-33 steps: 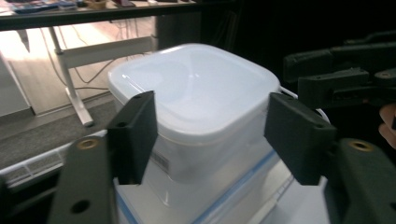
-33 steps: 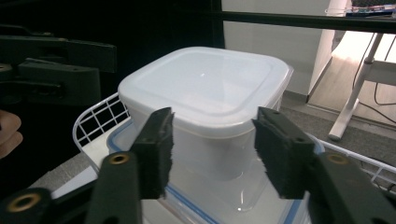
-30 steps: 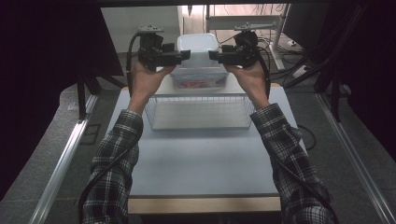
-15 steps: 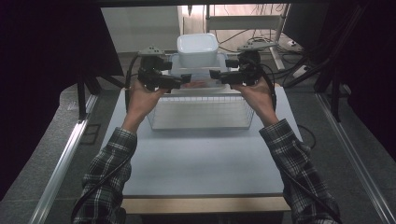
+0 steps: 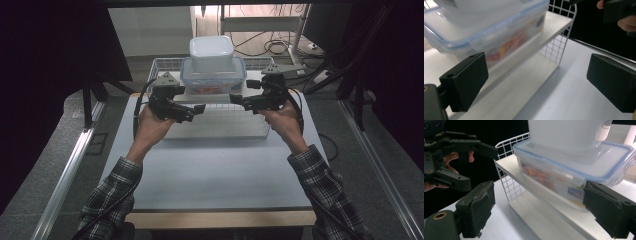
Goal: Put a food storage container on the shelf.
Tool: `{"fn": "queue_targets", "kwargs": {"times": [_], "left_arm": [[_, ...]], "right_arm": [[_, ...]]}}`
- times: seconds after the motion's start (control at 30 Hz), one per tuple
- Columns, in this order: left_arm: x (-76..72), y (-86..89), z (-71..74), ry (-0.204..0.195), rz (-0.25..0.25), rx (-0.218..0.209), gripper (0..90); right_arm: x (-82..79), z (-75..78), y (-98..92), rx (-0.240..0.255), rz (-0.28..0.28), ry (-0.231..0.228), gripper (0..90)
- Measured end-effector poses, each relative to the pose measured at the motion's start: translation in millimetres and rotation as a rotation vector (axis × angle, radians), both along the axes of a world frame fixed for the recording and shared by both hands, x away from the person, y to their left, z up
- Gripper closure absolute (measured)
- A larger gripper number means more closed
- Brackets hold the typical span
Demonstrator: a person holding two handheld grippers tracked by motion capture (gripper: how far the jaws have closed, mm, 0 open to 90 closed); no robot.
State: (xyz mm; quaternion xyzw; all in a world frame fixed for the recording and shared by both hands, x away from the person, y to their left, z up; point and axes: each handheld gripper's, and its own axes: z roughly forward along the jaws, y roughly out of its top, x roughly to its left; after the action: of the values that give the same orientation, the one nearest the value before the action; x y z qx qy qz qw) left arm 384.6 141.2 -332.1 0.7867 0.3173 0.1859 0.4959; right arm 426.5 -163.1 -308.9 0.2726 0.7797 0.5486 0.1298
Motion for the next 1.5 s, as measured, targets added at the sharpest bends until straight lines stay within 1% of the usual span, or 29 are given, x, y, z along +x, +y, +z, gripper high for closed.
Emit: {"fn": "queue_targets", "kwargs": {"times": [0.13,0.3,0.43,0.53,0.67,0.8,1.0,1.07,1.23,1.47,1.5], "left_arm": [[-7.6,0.4,-10.2,-0.002,-0.003,0.015,1.8],[-16.1,1.8,-23.6,0.002,-0.006,0.031,1.0],[-22.5,3.8,-33.1,0.002,-0.014,0.03,0.6],[-26.5,5.9,-38.0,0.005,-0.018,0.01,0.3],[-30.9,8.6,-42.5,0.006,-0.022,-0.01,0.2],[-34.8,9.2,-47.2,0.004,-0.019,-0.013,0.2],[-39.0,8.4,-55.3,0.004,-0.023,-0.008,0.8],[-40.1,8.3,-58.1,0.012,-0.016,-0.003,0.9],[-44.5,7.5,-67.3,0.013,-0.003,0.01,1.0],[-46.2,9.1,-84.5,0.043,0.003,0.007,1.0],[-45.6,9.3,-86.7,0.051,0.003,0.014,1.1]], "right_arm": [[-5.8,-8.6,-2.3,-0.011,0.011,0.006,8.9],[-10.9,-22.5,-3.7,-0.028,0.024,0.028,7.0],[-15.1,-32.1,-5.2,-0.03,0.027,0.043,6.0],[-18.4,-37.9,-6.4,-0.027,0.031,0.053,5.3],[-22.6,-42.6,-7.3,-0.044,0.026,0.047,4.5],[-26.5,-47.5,-7.1,-0.056,0.027,0.041,2.8],[-32.2,-54.8,-5.3,-0.089,0.034,0.03,2.2],[-33.8,-57.3,-5.0,-0.092,0.036,0.029,2.1],[-36.2,-64.6,-6.1,-0.093,0.032,0.031,2.0],[-37.1,-77.7,-10.4,-0.098,0.027,0.045,2.0],[-37.3,-79.9,-11.3,-0.099,0.025,0.046,1.9]]}}
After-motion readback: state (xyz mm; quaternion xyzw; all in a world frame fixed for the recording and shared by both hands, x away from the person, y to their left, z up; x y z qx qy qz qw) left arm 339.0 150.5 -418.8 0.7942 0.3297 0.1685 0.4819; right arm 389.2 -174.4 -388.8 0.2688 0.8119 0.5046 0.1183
